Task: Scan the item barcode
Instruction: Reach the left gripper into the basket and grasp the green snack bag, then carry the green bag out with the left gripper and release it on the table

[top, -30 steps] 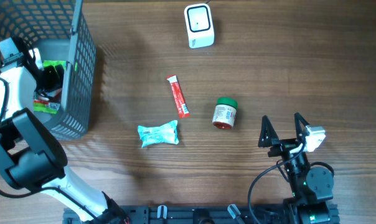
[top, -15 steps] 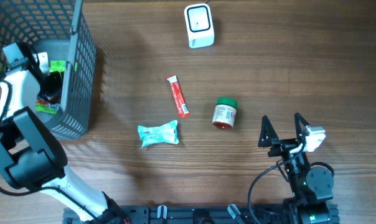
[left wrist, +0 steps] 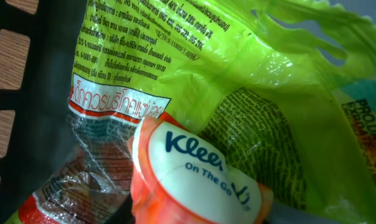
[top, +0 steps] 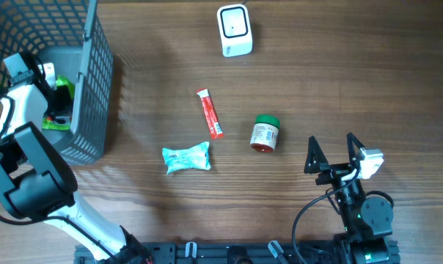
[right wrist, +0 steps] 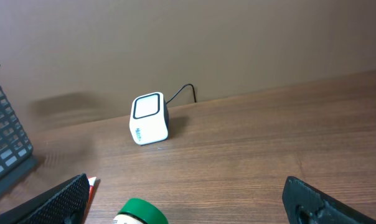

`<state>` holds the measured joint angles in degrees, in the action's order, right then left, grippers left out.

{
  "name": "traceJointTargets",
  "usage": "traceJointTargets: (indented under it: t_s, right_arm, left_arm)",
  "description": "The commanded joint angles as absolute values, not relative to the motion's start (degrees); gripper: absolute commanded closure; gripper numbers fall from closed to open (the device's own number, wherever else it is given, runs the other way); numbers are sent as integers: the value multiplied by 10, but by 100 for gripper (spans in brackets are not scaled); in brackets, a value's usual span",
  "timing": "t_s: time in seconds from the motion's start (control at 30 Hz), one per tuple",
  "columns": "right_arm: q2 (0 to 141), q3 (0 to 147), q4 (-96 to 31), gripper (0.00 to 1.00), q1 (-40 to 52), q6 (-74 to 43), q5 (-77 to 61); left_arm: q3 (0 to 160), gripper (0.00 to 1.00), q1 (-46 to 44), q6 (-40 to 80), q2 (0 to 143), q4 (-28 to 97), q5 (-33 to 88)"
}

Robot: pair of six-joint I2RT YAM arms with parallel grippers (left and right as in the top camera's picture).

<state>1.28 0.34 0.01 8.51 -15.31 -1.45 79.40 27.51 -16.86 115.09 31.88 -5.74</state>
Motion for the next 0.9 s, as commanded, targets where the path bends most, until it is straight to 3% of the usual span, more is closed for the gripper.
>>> traceJointTargets:
  t_s: [0.0,0.13,0.43,0.57,0.7,0.87]
  right_arm:
    - [10,3,3,0,83,-152,-12]
    - [10,3,3,0,83,-152,-12]
    - [10,3,3,0,83,-152,-12]
    - [10,3,3,0,83,-152,-12]
    - [10,3,3,0,83,-152,-12]
    - [10,3,3,0,83,-152,-12]
  left_arm:
    - [769,89,281,-161,1201,335,-39]
    - [817,91,281,-147,1108,345,-45]
    - [927,90,253,-88,696,324,-60]
    - [927,92,102,6,592,462,-55]
    - [903,93,-75,101,620,627,-55]
    - [778,93,-202,161,711,636,-59]
